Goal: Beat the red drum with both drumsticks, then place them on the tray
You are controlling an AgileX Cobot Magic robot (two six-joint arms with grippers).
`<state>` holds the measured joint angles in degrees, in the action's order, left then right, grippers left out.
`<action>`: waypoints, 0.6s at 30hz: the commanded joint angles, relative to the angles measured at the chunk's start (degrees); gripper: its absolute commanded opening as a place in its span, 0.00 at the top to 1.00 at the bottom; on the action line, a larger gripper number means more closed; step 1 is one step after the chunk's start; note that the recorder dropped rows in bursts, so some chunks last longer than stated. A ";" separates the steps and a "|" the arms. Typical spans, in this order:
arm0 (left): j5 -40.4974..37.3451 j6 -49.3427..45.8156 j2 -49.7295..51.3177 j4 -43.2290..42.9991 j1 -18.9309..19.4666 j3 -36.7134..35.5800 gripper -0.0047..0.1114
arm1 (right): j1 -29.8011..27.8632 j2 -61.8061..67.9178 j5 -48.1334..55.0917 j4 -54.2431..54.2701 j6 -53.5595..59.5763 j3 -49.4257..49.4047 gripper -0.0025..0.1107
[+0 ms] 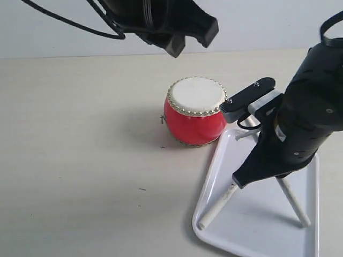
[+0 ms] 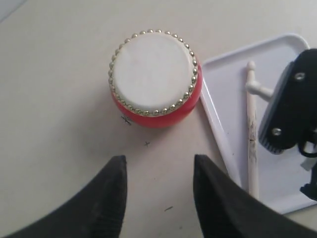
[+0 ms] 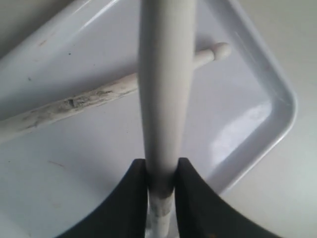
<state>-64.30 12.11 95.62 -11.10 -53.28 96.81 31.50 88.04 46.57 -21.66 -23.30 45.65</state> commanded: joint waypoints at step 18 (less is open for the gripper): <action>3.90 8.14 -28.44 -13.35 0.11 -18.12 0.96 | -0.34 13.64 -8.44 0.70 0.32 -0.17 0.98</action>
<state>-62.78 18.46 71.57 -23.59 -53.28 81.48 31.50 101.12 39.20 -21.14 -23.30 45.65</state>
